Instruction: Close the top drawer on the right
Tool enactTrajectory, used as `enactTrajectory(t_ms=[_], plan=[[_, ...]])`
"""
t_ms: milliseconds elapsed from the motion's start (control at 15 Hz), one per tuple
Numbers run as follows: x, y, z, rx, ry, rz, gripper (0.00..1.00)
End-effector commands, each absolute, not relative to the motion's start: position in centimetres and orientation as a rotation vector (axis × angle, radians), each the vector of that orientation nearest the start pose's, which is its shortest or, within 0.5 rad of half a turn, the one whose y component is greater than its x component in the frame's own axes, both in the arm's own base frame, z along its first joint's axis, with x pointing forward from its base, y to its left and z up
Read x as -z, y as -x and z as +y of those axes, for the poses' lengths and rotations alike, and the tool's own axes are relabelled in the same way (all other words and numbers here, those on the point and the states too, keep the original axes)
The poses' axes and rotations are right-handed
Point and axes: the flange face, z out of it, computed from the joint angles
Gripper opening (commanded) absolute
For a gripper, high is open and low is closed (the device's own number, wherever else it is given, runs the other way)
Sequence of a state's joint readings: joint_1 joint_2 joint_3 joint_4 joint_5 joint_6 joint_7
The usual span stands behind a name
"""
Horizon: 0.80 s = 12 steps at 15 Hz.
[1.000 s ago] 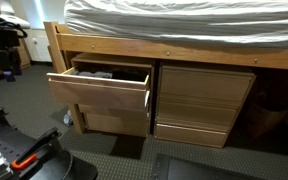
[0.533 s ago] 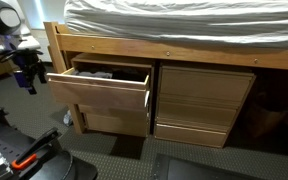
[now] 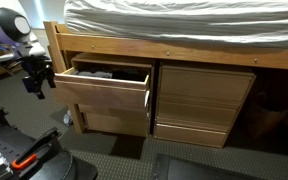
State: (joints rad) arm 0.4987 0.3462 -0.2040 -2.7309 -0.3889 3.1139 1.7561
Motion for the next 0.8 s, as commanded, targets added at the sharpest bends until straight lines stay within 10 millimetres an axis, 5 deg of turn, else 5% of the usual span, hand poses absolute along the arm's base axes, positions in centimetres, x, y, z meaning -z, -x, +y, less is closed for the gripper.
enactTrajectory(t_ms=[0,333,467,733], plan=[[-9.6,-35.6,13.4,0.06,2.725,1.597,1.0],[-1.9,-36.2,15.1,-0.012,2.628,1.62,1.0],[-2.4,-39.2,14.4,0.218,2.603,1.646,1.0],[-2.2,-41.7,13.2,0.552,2.486,1.751,1.0]])
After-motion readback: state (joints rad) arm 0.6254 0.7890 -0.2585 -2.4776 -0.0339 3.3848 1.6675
